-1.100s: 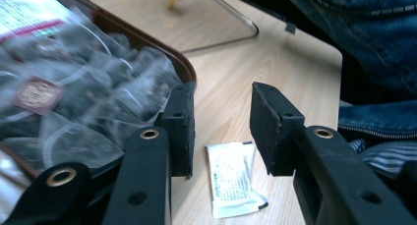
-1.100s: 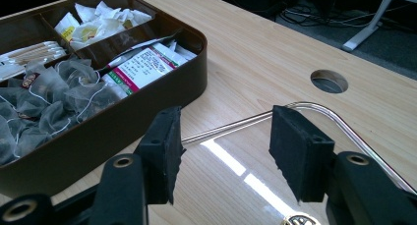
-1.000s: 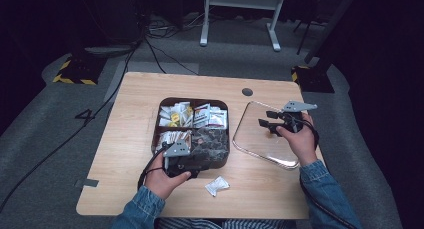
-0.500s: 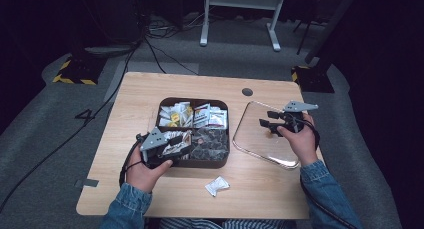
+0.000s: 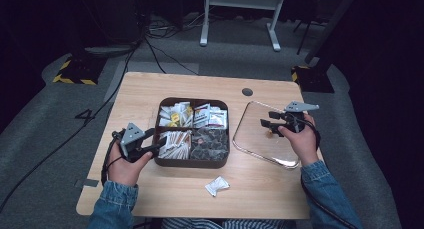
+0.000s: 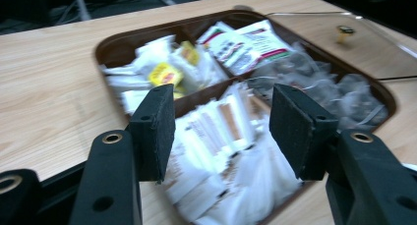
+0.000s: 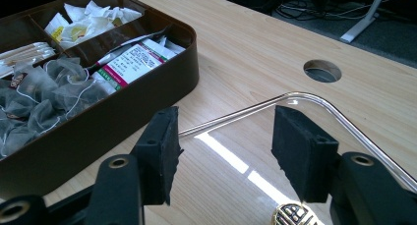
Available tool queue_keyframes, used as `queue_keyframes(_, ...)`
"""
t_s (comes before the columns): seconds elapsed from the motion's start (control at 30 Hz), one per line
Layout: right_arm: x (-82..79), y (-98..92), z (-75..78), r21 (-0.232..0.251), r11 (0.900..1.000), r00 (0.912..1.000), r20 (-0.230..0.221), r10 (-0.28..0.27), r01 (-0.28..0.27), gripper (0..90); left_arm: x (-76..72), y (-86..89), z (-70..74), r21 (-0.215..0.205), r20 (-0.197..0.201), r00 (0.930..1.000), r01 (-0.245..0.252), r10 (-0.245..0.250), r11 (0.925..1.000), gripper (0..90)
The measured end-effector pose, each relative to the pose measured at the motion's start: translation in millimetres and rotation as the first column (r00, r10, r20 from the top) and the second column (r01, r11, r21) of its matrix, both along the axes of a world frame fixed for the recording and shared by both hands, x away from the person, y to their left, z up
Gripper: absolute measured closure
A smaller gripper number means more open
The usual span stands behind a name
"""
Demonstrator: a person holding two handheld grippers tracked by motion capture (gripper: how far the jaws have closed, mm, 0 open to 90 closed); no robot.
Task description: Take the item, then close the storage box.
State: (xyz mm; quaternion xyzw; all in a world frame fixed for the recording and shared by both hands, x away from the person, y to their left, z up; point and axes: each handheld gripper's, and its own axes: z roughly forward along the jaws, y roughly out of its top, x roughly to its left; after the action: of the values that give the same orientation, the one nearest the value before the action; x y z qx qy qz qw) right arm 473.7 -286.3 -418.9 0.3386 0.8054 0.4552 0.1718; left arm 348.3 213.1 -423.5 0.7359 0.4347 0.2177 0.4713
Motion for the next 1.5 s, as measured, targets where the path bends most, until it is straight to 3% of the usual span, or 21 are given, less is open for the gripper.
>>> queue_keyframes(0.33,9.8,-8.0,-14.5,-0.017,0.999,0.998,-0.041,-0.047,0.047,40.7,3.9,24.9,-15.3,0.05,-0.025,0.9941,-0.105,0.106,0.9932,41.4)
queue_keyframes(0.53,17.3,-15.4,-25.4,-0.052,0.995,0.9946,-0.052,-0.09,0.087,36.7,8.9,36.2,-31.3,0.083,-0.07,0.9868,-0.14,0.146,0.9867,39.5)
queue_keyframes(0.93,27.4,-30.2,-48.1,-0.091,0.986,0.984,-0.096,-0.15,0.142,34.7,16.9,45.0,-55.9,0.148,-0.155,0.9752,-0.135,0.158,0.9797,36.7)
queue_keyframes(1.17,30.1,-30.0,-54.6,-0.097,0.986,0.9833,-0.112,-0.144,0.133,35.0,19.5,45.8,-67.3,0.17,-0.186,0.9695,-0.128,0.159,0.9772,36.4)
queue_keyframes(1.5,33.0,-26.4,-69.4,-0.148,0.982,0.9793,-0.149,-0.137,0.115,42.1,22.2,42.0,-80.3,0.195,-0.218,0.9622,-0.121,0.163,0.9733,35.9)
